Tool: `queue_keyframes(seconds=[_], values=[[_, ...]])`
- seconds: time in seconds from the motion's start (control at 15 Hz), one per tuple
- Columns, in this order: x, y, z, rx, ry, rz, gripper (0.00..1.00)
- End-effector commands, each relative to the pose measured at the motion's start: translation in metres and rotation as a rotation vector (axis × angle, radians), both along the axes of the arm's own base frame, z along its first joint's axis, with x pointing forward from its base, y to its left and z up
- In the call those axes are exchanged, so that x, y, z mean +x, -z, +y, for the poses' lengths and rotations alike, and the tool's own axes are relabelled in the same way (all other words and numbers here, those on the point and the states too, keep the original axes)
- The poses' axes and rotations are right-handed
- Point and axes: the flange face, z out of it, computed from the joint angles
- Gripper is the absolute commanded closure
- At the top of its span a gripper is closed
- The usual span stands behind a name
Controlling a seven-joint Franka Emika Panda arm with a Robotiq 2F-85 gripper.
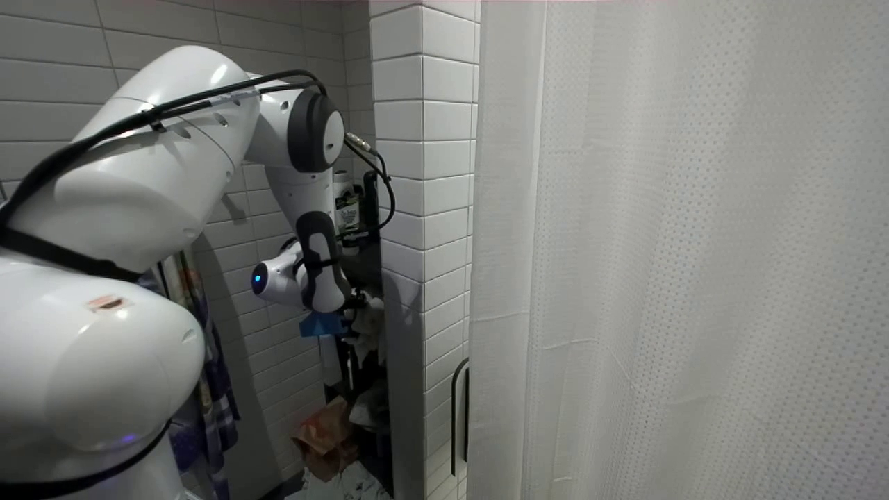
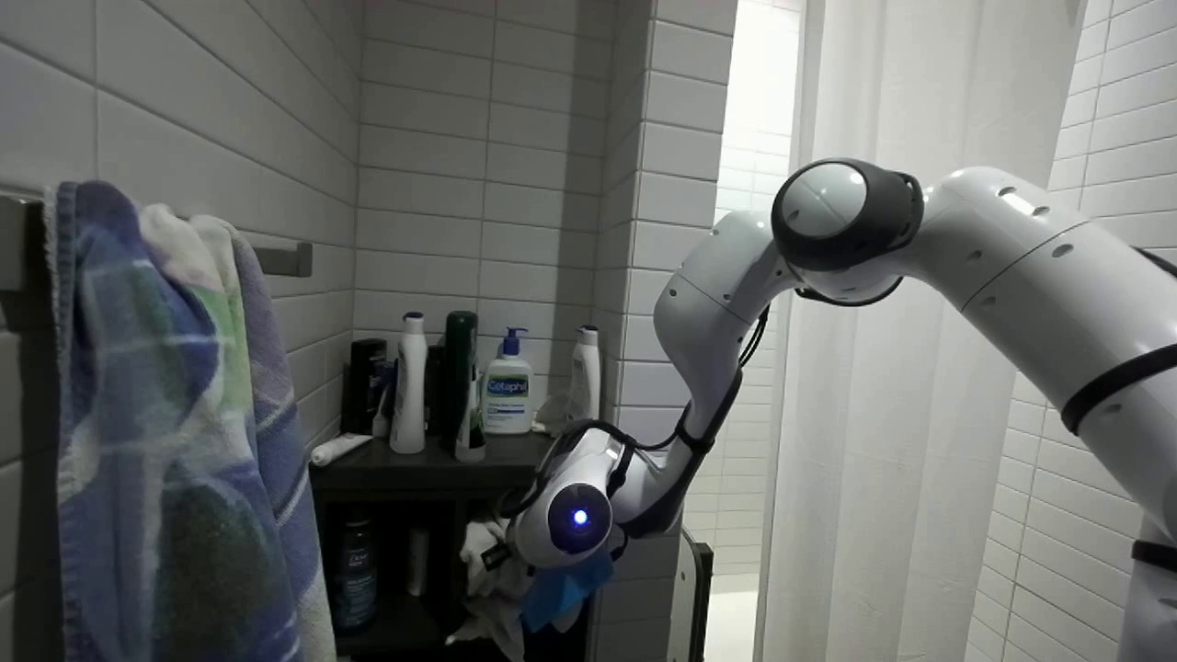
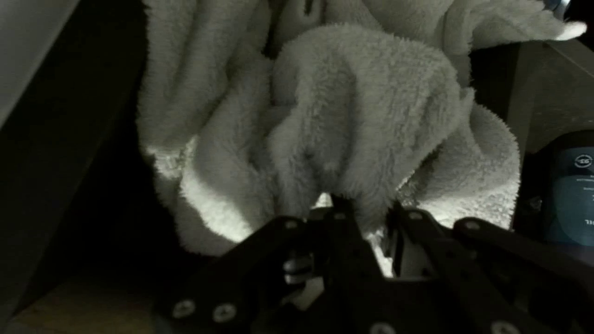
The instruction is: Hang the white towel on the brown object
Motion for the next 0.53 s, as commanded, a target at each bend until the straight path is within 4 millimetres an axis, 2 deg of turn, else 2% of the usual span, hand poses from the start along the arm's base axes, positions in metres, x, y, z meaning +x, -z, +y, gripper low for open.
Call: queue_keyframes(seconds=[0.0, 0.47], values=[[-0.018, -0.018, -0.007, -0.004, -0.037, 0.038, 0.96], [-0.031, -0.033, -0.014, -0.014, -0.081, 0.072, 0.96]])
